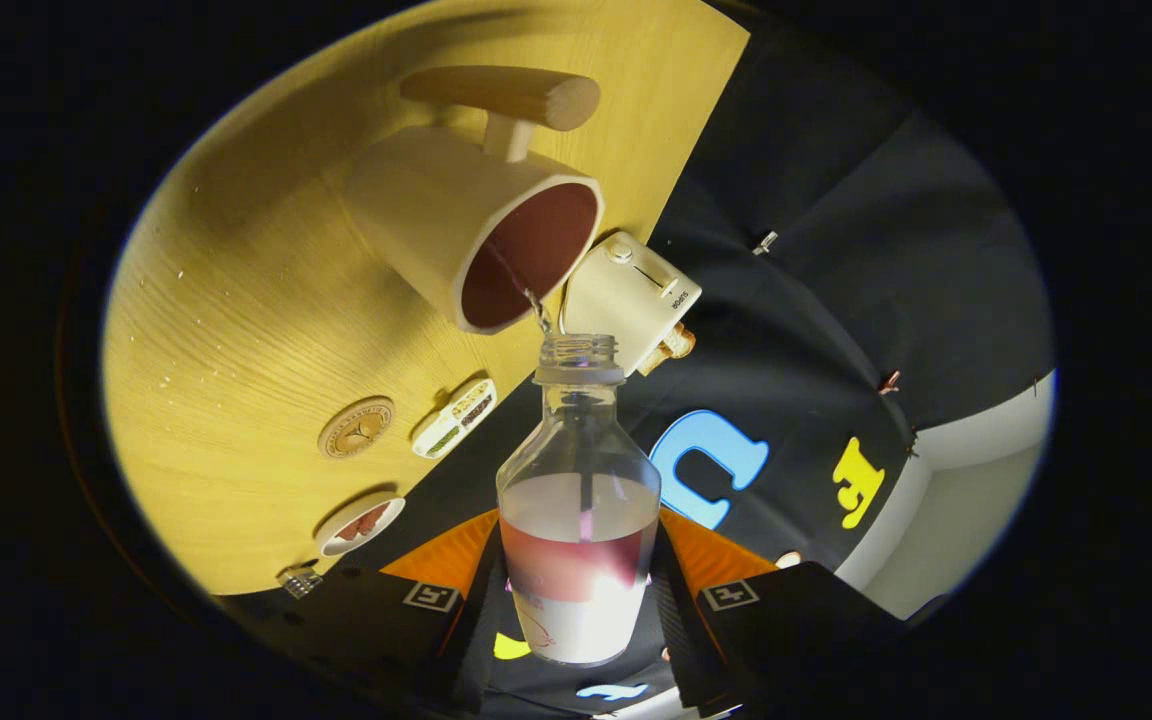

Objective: Take the bottle from table, then pour the juice into the cup, finally place the bottle on the coaster

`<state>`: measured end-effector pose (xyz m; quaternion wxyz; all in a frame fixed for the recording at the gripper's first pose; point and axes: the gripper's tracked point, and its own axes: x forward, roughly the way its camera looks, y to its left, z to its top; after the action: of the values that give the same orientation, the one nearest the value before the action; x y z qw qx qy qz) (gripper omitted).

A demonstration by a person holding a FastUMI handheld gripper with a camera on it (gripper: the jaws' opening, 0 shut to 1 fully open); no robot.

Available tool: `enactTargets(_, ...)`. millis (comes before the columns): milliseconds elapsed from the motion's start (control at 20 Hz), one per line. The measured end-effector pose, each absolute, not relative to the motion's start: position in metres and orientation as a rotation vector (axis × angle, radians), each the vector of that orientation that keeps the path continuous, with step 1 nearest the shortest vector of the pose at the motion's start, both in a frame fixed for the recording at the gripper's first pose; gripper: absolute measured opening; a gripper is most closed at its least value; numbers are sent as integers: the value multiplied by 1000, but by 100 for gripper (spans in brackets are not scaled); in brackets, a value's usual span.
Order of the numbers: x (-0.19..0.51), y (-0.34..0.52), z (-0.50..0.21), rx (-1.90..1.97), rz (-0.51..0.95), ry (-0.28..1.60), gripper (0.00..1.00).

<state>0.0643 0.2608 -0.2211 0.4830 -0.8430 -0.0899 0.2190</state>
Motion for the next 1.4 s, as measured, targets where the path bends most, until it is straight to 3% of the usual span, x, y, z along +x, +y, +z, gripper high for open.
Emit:
enactTargets(650, 64, 297, -204, -2243, 561, -547, 72)
enactTargets(1200, 61, 296, -210, -2224, 580, -520, 72)
enactTargets(1400, 60, 288, -217, -2126, 582, -427, 72)
